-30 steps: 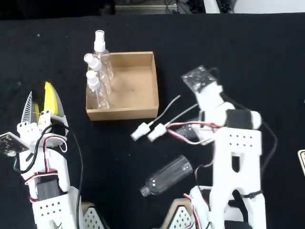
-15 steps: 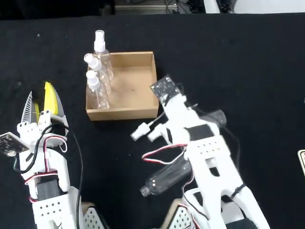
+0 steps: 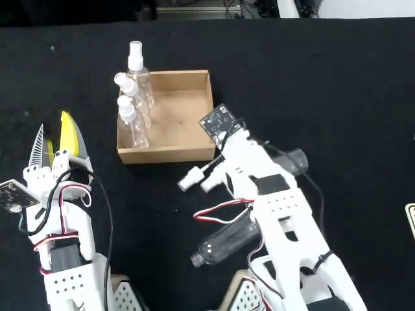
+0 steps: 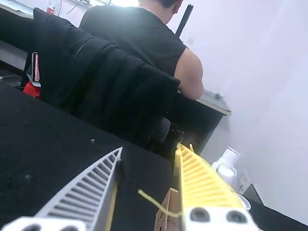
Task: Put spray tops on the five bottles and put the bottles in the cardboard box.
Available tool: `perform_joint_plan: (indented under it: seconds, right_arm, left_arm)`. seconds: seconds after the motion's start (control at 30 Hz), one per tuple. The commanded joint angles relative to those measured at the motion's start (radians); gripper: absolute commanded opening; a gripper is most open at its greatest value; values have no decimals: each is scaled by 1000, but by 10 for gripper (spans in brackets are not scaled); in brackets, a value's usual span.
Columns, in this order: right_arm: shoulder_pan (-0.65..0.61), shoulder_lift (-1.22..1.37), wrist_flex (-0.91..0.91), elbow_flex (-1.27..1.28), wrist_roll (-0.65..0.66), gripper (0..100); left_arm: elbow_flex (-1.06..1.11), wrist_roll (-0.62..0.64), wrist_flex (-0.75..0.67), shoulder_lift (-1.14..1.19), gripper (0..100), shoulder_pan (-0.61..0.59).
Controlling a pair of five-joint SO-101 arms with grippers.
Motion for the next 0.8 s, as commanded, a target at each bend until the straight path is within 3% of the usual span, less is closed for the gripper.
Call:
perform_joint_plan:
  seconds: [0.0,0.33,0.57,0.77]
  right_arm:
    - [78,53,-89,-5,14,204]
    - [14,269,-252,-4,9,204]
    - [-63,283,-203,7,8,204]
    - [-120,219,-37,13,-41,204]
  left_arm:
    - [24,8,-20,0,152,-8]
    - [24,9,-20,0,152,-8]
    - [24,8,-20,0,152,-8]
    - [24,9,-20,0,152,-8]
